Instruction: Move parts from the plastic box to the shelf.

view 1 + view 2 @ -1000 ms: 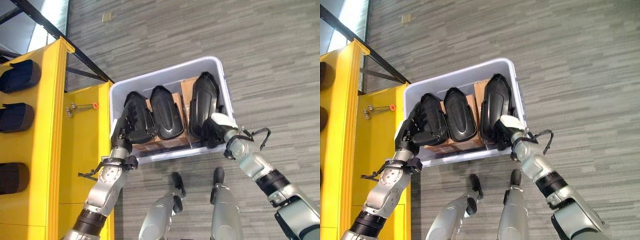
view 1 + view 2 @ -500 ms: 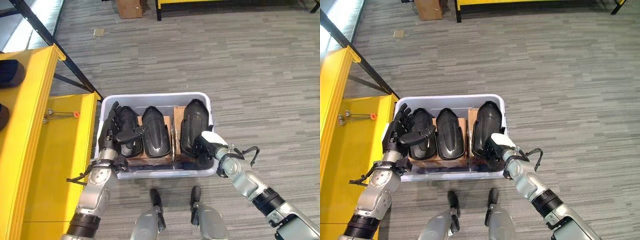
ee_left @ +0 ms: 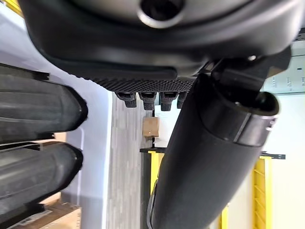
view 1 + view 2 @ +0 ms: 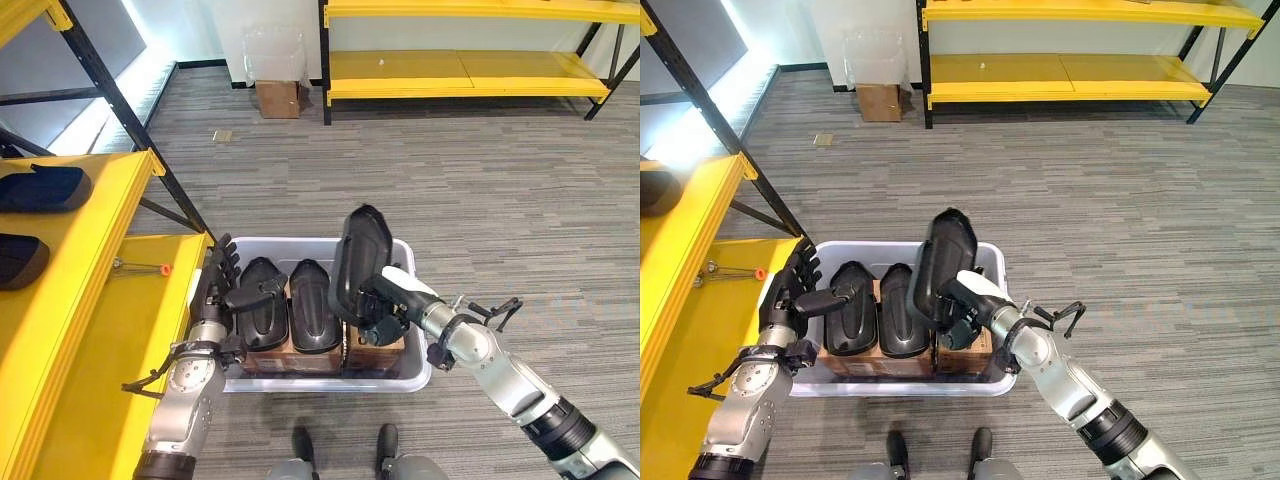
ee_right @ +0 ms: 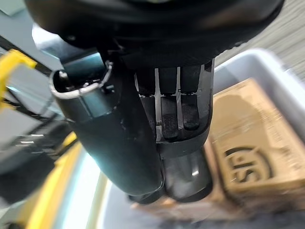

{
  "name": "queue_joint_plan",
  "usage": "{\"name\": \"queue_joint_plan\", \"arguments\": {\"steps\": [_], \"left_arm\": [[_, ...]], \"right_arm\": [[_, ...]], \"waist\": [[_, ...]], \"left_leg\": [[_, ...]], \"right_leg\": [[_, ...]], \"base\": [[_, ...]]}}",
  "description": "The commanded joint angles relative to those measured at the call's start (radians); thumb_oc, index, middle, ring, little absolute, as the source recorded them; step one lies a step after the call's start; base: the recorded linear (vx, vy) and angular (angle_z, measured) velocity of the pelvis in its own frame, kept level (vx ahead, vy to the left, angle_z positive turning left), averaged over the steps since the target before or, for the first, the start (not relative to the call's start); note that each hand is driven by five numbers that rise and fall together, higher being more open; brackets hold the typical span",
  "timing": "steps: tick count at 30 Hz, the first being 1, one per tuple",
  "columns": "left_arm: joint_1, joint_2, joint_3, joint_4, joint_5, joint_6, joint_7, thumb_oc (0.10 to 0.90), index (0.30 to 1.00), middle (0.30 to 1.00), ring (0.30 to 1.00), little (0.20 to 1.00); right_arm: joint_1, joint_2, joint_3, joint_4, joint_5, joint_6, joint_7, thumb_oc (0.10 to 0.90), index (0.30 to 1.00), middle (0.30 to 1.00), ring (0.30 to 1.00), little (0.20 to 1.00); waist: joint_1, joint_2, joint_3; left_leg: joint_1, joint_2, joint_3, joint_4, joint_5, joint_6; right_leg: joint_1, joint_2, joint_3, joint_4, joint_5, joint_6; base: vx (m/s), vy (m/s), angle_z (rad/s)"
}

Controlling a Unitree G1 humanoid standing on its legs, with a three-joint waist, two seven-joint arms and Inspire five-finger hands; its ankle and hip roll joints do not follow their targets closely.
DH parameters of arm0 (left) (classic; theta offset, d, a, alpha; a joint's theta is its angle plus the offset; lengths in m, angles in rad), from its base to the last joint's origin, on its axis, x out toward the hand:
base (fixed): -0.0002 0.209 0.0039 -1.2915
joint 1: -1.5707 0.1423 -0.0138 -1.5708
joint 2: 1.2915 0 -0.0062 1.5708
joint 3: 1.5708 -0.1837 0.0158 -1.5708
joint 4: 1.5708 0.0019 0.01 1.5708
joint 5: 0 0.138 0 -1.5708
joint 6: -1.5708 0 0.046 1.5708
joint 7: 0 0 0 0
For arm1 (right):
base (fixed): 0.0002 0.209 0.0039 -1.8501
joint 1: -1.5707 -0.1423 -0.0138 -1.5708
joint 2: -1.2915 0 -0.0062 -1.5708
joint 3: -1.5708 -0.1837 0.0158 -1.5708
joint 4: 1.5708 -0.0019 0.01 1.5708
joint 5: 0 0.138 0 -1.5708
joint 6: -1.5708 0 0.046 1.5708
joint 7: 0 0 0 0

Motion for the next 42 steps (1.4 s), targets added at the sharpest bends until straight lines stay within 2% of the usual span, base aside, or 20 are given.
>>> {"name": "queue_joint_plan", "arguments": {"steps": [1, 3, 5, 8, 15, 16, 18, 19, 22, 24, 27, 29, 32, 34, 37, 39, 42], "left_arm": [[-0.032, 0.048, 0.054, -0.023, 0.034, -0.088, -0.026, 0.900, 1.000, 1.000, 1.000, 1.000], [-0.013, 0.053, 0.068, -0.009, 0.028, -0.103, -0.060, 0.900, 1.000, 1.000, 1.000, 1.000], [0.006, 0.055, 0.081, -0.006, -0.003, -0.118, -0.068, 0.900, 1.000, 1.000, 1.000, 1.000], [0.023, 0.062, 0.095, -0.009, 0.013, -0.123, -0.068, 0.900, 1.000, 1.000, 1.000, 1.000], [0.050, 0.076, 0.129, -0.003, 0.013, -0.126, -0.052, 0.900, 1.000, 1.000, 1.000, 1.000], [0.076, 0.074, 0.143, -0.007, 0.003, -0.153, -0.043, 0.900, 1.000, 1.000, 1.000, 1.000], [0.092, 0.072, 0.154, -0.011, -0.011, -0.174, -0.041, 0.900, 1.000, 1.000, 1.000, 1.000], [0.110, 0.065, 0.164, -0.019, -0.017, -0.183, -0.056, 0.900, 1.000, 1.000, 1.000, 1.000], [0.116, 0.060, 0.157, -0.030, -0.010, -0.182, -0.079, 0.900, 1.000, 1.000, 1.000, 1.000], [0.112, 0.064, 0.153, -0.035, -0.020, -0.187, -0.073, 0.900, 1.000, 1.000, 1.000, 1.000], [0.091, 0.067, 0.144, -0.055, -0.031, -0.180, -0.083, 0.900, 1.000, 1.000, 1.000, 1.000], [0.073, 0.064, 0.134, -0.063, -0.038, -0.178, -0.094, 0.900, 1.000, 1.000, 1.000, 1.000], [0.061, 0.069, 0.122, -0.075, 0.014, -0.192, -0.122, 0.900, 1.000, 1.000, 1.000, 1.000], [0.064, 0.074, 0.118, -0.079, 0.003, -0.200, -0.121, 0.900, 1.000, 1.000, 1.000, 1.000], [0.071, 0.076, 0.122, -0.093, -0.089, -0.191, -0.154, 0.900, 1.000, 1.000, 1.000, 1.000], [0.070, 0.071, 0.117, -0.100, -0.092, -0.216, -0.155, 0.900, 1.000, 1.000, 1.000, 1.000], [0.066, 0.079, 0.120, -0.133, -0.095, -0.209, -0.188, 0.900, 1.000, 1.000, 1.000, 1.000]], "right_arm": [[-0.056, 0.031, -0.050, -0.090, 0.067, -0.117, 0.002, 0.400, 0.300, 0.300, 0.300, 0.300], [-0.078, 0.017, -0.055, -0.113, 0.072, -0.144, 0.015, 0.400, 0.300, 0.300, 0.300, 0.300], [-0.100, 0.008, -0.054, -0.136, 0.079, -0.131, 0.035, 0.400, 0.300, 0.300, 0.300, 0.300], [-0.120, 0.005, -0.055, -0.137, 0.024, -0.133, 0.012, 0.400, 0.300, 0.300, 0.300, 0.300], [-0.168, 0.012, -0.052, -0.125, -0.027, -0.134, -0.009, 0.400, 0.300, 0.300, 0.300, 0.300], [-0.201, 0.020, -0.044, -0.109, -0.069, -0.147, -0.035, 0.400, 0.300, 0.300, 0.300, 0.300], [-0.220, 0.025, -0.047, -0.103, -0.092, -0.160, -0.042, 0.400, 0.300, 0.300, 0.300, 0.300], [-0.227, 0.036, -0.055, -0.103, -0.116, -0.165, -0.045, 0.400, 0.300, 0.300, 0.300, 0.300], [-0.210, 0.034, -0.068, -0.111, -0.126, -0.155, -0.050, 0.400, 0.300, 0.300, 0.300, 0.300], [-0.202, 0.027, -0.068, -0.110, -0.124, -0.171, -0.051, 0.400, 0.300, 0.300, 0.300, 0.300], [-0.196, 0.018, -0.075, -0.121, -0.130, -0.163, -0.049, 0.400, 0.300, 0.300, 0.300, 0.300], [-0.191, 0.010, -0.084, -0.118, -0.131, -0.160, -0.053, 0.400, 0.300, 0.300, 0.300, 0.300], [-0.177, -0.011, -0.104, -0.113, -0.126, -0.176, -0.045, 0.400, 0.300, 0.300, 0.300, 0.300], [-0.168, -0.024, -0.114, -0.119, -0.112, -0.192, -0.045, 0.400, 0.300, 0.300, 0.300, 0.300], [-0.154, -0.037, -0.137, -0.137, -0.108, -0.188, -0.058, 0.400, 0.300, 0.300, 0.300, 0.300], [-0.147, -0.032, -0.140, -0.149, -0.122, -0.169, -0.095, 0.400, 0.300, 0.300, 0.300, 0.300], [-0.147, -0.005, -0.137, -0.143, -0.102, -0.153, -0.129, 0.400, 0.300, 0.300, 0.300, 0.300]], "waist": [[0.028, -0.026, -0.107], [0.049, -0.026, -0.113], [0.065, -0.023, -0.115], [0.081, -0.016, -0.117], [0.119, 0.006, -0.083], [0.139, 0.020, -0.056], [0.148, 0.029, -0.039], [0.149, 0.039, -0.022], [0.124, 0.042, -0.013], [0.110, 0.028, -0.013], [0.087, 0.002, -0.030], [0.070, -0.021, -0.047], [0.050, -0.031, -0.081], [0.048, -0.018, -0.094], [0.047, 0.001, -0.098], [0.052, 0.012, -0.101], [0.075, 0.006, -0.104]], "left_leg": [[-0.005, 0.057, -0.030, -0.006, -0.023, -0.044], [-0.009, 0.058, -0.051, -0.004, -0.021, -0.047], [-0.014, 0.058, -0.075, -0.001, -0.017, -0.052], [-0.025, 0.059, -0.090, 0.002, -0.012, -0.057], [-0.081, 0.068, -0.138, 0.044, 0.003, -0.057], [-0.112, 0.085, -0.163, 0.060, 0.030, -0.069], [-0.127, 0.099, -0.170, 0.059, 0.058, -0.077], [-0.138, 0.119, -0.144, 0.058, 0.095, -0.087], [-0.123, 0.165, -0.029, 0.075, 0.148, -0.109], [-0.100, 0.171, -0.012, 0.111, 0.129, -0.106], [-0.064, 0.189, 0.057, 0.185, 0.087, -0.093], [-0.028, 0.204, 0.078, 0.254, 0.071, -0.110], [0.034, 0.220, 0.084, 0.306, 0.064, -0.122], [0.057, 0.207, 0.075, 0.271, 0.051, -0.119], [0.079, 0.177, 0.110, 0.181, 0.002, -0.103], [0.095, 0.153, 0.126, 0.115, -0.021, -0.093], [0.101, 0.111, 0.136, 0.044, -0.067, -0.072]], "right_leg": [[0.014, -0.043, 0.031, 0.122, -0.139, 0.045], [0.022, -0.041, 0.013, 0.131, -0.152, 0.038], [0.032, -0.040, 0.007, 0.121, -0.151, 0.032], [0.034, -0.042, -0.008, 0.119, -0.152, 0.030], [0.006, -0.023, -0.046, 0.250, -0.238, -0.012], [-0.019, -0.014, -0.057, 0.305, -0.265, -0.030], [-0.034, -0.012, -0.064, 0.328, -0.275, -0.035], [-0.038, -0.011, -0.079, 0.347, -0.281, -0.038], [-0.013, -0.011, -0.123, 0.324, -0.265, -0.038], [-0.002, -0.025, -0.129, 0.315, -0.260, -0.034], [0.000, -0.052, -0.160, 0.290, -0.238, -0.036], [0.004, -0.067, -0.162, 0.275, -0.238, -0.035], [-0.007, -0.076, -0.174, 0.258, -0.225, -0.041], [-0.019, -0.086, -0.171, 0.258, -0.222, -0.032], [-0.016, -0.117, -0.181, 0.251, -0.204, 0.000], [-0.001, -0.143, -0.187, 0.221, -0.167, 0.034], [0.020, -0.191, -0.206, 0.153, -0.077, 0.105]], "base": [[0.01, -0.049, 0.09], [-0.01, -0.094, 0.28], [-0.04, -0.105, 0.27], [-0.06, -0.081, 0.15], [-0.06, -0.136, 0.14], [-0.11, -0.164, 0.27], [-0.13, -0.118, 0.21], [-0.12, -0.081, 0.12], [-0.09, -0.036, 0.43], [-0.11, 0.040, 0.71], [-0.15, 0.096, 0.54], [-0.11, 0.158, 0.58], [-0.23, 0.408, 0.92], [-0.16, 0.417, 0.87], [-0.17, 0.502, 0.22], [-0.15, 0.422, 0.69], [-0.11, 0.324, 0.47]]}}
